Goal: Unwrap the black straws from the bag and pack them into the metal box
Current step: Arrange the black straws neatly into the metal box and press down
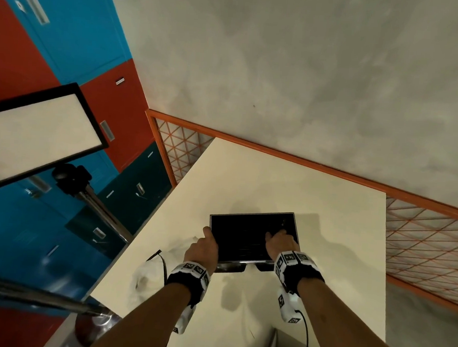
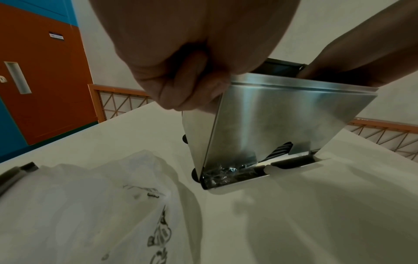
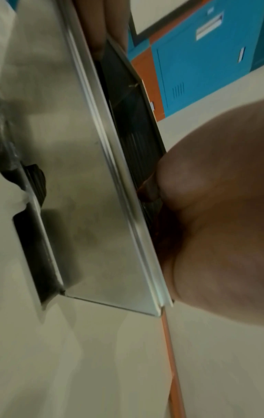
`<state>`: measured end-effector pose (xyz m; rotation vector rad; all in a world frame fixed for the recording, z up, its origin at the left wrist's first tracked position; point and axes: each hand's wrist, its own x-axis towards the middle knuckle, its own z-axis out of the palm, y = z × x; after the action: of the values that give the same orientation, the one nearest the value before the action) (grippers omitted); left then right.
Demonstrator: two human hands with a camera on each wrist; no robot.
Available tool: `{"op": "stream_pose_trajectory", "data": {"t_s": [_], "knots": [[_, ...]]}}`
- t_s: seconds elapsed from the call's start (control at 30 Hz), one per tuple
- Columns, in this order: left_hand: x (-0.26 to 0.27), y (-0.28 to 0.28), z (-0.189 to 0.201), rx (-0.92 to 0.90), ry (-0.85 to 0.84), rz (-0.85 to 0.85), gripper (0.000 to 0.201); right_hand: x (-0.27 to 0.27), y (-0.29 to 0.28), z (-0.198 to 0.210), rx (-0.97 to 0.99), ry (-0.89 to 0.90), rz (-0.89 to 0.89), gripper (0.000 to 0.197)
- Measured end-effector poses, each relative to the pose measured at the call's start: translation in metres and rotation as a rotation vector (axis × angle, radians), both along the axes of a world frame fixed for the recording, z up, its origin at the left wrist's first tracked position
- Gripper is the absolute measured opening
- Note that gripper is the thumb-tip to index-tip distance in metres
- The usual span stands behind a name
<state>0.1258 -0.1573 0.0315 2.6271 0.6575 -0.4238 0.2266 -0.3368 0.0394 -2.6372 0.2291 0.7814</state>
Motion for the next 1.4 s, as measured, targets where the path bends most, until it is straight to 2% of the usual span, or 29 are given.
{"op": "stream_pose_trajectory", "data": {"t_s": [0.07,0.2,0.33,0.43,0.5,0.57,0.63,0.7,0.77,0.9,1.03,1.1,1.17,1.23,1.3,1.4], "knots": [[0.0,0.0,0.001,-0.013,-0.004,0.002,0.036,0.005,0.001,0.003,-0.015,0.035,0.055,0.048],[0.0,0.001,0.001,-0.015,-0.009,0.012,0.033,0.01,0.002,0.01,0.0,0.075,0.053,0.055],[0.004,0.005,-0.001,-0.003,0.002,-0.01,0.035,0.008,0.0,0.005,0.024,0.029,-0.006,0.063],[0.013,0.009,-0.001,0.014,0.013,-0.029,0.032,0.005,-0.003,0.005,0.056,-0.026,0.026,0.058],[0.019,0.011,0.0,0.006,0.017,-0.019,0.029,-0.001,-0.006,0.008,0.049,-0.132,0.123,0.051],[0.024,0.014,-0.001,-0.006,0.013,-0.013,0.027,-0.009,-0.003,0.013,-0.006,-0.333,0.319,0.04],[0.029,0.017,-0.003,-0.023,0.004,-0.01,0.027,-0.019,0.009,0.017,0.043,-0.459,0.534,0.031],[0.033,0.021,-0.006,-0.046,-0.007,0.007,0.032,-0.025,0.023,0.016,0.181,-0.363,0.708,0.031],[0.035,0.022,-0.01,-0.063,-0.014,0.025,0.038,-0.025,0.036,0.014,0.194,-0.202,0.785,0.038],[0.036,0.023,-0.015,-0.093,-0.02,0.038,0.041,-0.018,0.056,0.01,0.077,-0.037,0.801,0.053],[0.037,0.024,-0.018,-0.093,-0.007,0.047,0.041,-0.013,0.063,-0.001,0.117,-0.077,0.729,0.047],[0.037,0.024,-0.019,-0.085,-0.002,0.052,0.042,-0.012,0.062,-0.002,0.153,-0.174,0.699,0.038],[0.036,0.024,-0.02,-0.077,-0.007,0.055,0.042,-0.009,0.06,-0.002,0.16,-0.385,0.729,0.031],[0.036,0.024,-0.021,-0.082,-0.012,0.052,0.041,-0.003,0.055,-0.003,0.089,-0.538,0.785,0.034],[0.037,0.024,-0.021,-0.092,-0.014,0.056,0.04,0.001,0.052,-0.005,0.008,-0.477,0.786,0.045],[0.038,0.024,-0.021,-0.095,-0.009,0.065,0.04,-0.001,0.049,-0.014,-0.031,-0.276,0.75,0.054]]}}
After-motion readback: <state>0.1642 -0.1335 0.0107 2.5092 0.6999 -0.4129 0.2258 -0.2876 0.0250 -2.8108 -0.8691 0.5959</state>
